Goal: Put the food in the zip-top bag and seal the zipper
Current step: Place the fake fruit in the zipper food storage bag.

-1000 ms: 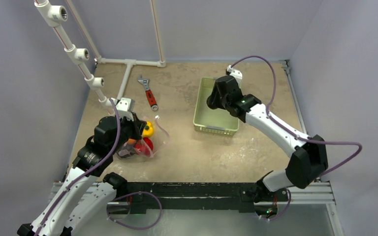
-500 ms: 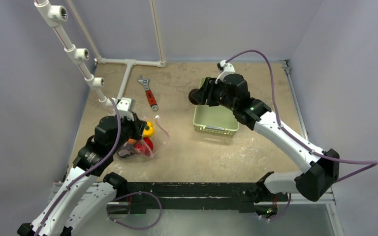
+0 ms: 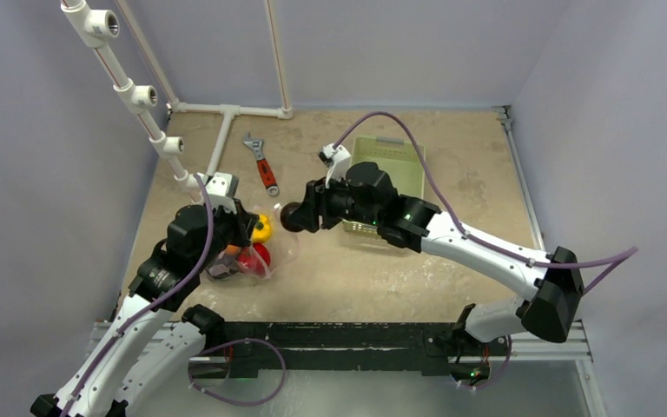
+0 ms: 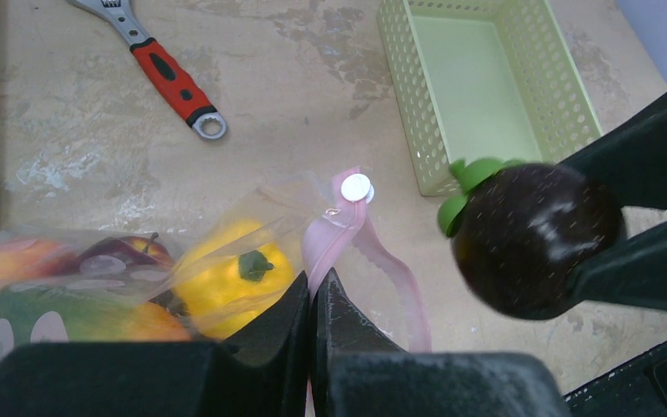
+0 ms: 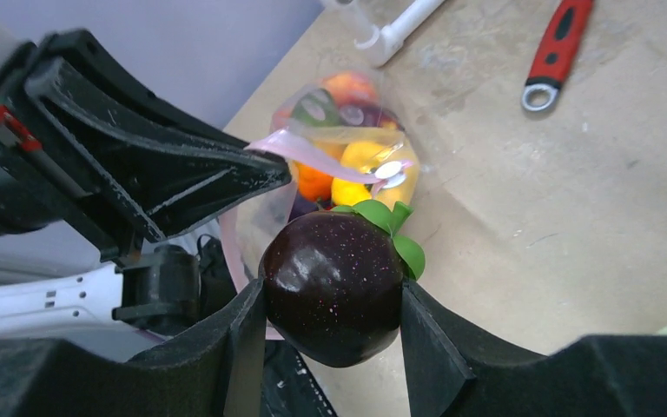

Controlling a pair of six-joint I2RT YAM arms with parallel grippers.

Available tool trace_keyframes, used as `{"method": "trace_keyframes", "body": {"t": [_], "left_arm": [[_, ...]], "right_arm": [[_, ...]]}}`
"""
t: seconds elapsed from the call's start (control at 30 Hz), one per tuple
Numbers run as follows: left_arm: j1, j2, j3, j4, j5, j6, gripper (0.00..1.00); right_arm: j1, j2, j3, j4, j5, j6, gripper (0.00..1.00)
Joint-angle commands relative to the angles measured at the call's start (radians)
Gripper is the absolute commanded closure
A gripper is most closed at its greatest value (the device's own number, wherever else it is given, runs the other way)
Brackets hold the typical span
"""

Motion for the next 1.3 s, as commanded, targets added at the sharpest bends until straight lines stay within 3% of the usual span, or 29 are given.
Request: {"method": "trace_keyframes", "body": {"t": [0.0,0.83,1.27], "left_arm": [[0.001,-0.004,0.002,0.034,-0.007,-0.003,1.00],[0.001,-0.006,0.002,0.034,-0.007,-0.004,1.00],[0.002,0.001,0.002,0.034,-0.006,-0.003,1.00]], "right_arm": [[0.040,0.038,0.017,0.048,-0.008,-0.024,0.98],[0.173,0.297,0.129,0.172,0.027,0.045,0.92],[0.226,0.263,0.180,0.050,0.102,0.034,0.92]]}}
